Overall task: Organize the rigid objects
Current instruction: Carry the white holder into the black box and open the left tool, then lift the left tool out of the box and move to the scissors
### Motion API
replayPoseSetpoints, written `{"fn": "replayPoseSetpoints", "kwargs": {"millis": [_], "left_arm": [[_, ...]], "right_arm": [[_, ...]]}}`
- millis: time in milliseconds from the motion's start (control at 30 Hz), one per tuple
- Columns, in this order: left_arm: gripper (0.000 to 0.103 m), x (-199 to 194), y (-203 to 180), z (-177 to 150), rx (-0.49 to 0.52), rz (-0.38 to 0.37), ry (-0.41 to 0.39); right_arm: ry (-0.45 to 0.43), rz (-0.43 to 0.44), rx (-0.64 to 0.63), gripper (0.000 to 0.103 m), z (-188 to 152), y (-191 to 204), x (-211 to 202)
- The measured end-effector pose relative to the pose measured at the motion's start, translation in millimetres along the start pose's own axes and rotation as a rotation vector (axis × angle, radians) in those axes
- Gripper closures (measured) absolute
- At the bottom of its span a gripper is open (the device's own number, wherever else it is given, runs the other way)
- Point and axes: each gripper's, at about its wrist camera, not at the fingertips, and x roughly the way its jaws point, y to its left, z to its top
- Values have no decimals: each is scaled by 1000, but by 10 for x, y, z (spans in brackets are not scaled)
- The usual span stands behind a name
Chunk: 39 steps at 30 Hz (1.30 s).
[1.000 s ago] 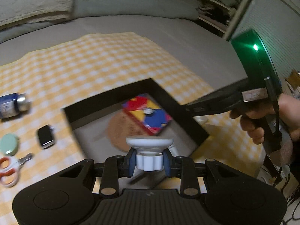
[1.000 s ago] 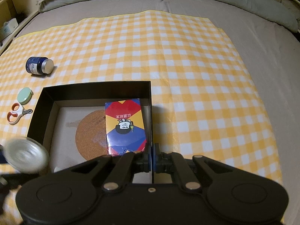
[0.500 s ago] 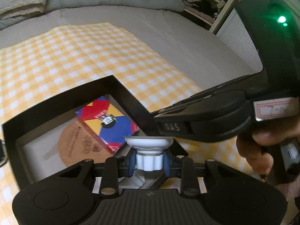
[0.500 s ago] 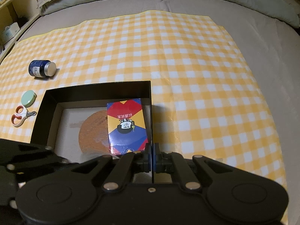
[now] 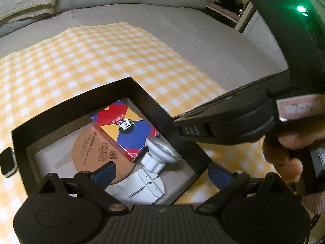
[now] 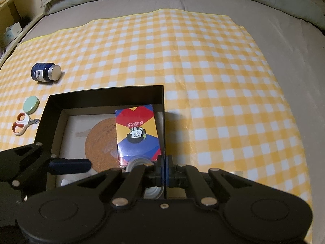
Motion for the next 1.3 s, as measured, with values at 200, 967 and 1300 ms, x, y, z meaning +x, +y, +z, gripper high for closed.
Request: {"fn": "replayPoseSetpoints", "kwargs": {"millis": [200,967,1300], "left_arm": [[4,-115,-12,-62,31,32,-4],[3,-32,308,76,-34,294,-85],[3,315,298,134,35,349,-69]], "right_arm": [[6,-3,-3,101,7,7,9],[7,1,3,101,7,-3,2],[7,12,9,101,3,-11,-26]]}}
